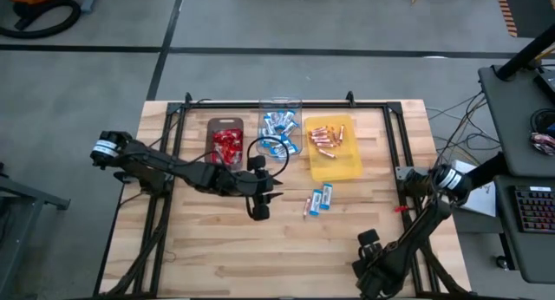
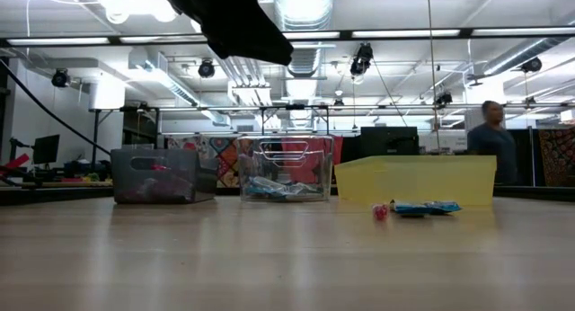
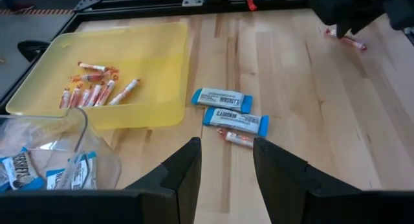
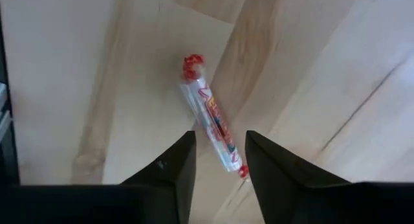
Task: Sort candy
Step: Put the white-red candy into the yellow bin
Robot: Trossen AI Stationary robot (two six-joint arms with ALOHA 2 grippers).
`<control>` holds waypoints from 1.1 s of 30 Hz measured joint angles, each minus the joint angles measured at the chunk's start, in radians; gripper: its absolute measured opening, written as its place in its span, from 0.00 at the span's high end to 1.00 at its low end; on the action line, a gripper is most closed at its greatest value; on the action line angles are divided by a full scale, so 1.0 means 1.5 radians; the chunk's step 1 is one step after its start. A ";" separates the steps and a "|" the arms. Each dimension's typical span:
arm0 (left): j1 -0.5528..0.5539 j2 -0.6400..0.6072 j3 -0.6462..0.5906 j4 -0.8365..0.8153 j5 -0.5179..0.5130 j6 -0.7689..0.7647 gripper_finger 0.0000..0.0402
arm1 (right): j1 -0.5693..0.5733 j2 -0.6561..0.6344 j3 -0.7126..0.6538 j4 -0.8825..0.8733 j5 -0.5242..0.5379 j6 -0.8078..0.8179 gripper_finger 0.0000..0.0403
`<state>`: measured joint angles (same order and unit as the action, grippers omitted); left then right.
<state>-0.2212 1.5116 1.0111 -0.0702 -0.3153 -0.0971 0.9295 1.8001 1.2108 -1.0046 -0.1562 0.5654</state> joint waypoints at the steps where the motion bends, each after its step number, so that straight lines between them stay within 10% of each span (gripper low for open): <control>1: -0.002 0.000 0.000 -0.001 0.000 0.000 0.69 | 0.000 0.001 -0.004 0.001 0.000 -0.001 0.71; 20: -0.046 0.000 0.000 -0.028 0.000 -0.005 0.69 | -0.053 -0.024 -0.043 0.059 0.007 0.000 0.98; 33: -0.089 -0.027 -0.021 -0.106 -0.028 -0.031 0.69 | -0.281 -0.187 0.018 -0.107 0.165 -0.063 0.98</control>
<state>-0.3548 1.4715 0.9789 -0.2286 -0.3569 -0.1429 0.5073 1.5193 1.2376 -1.1657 0.0916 0.4702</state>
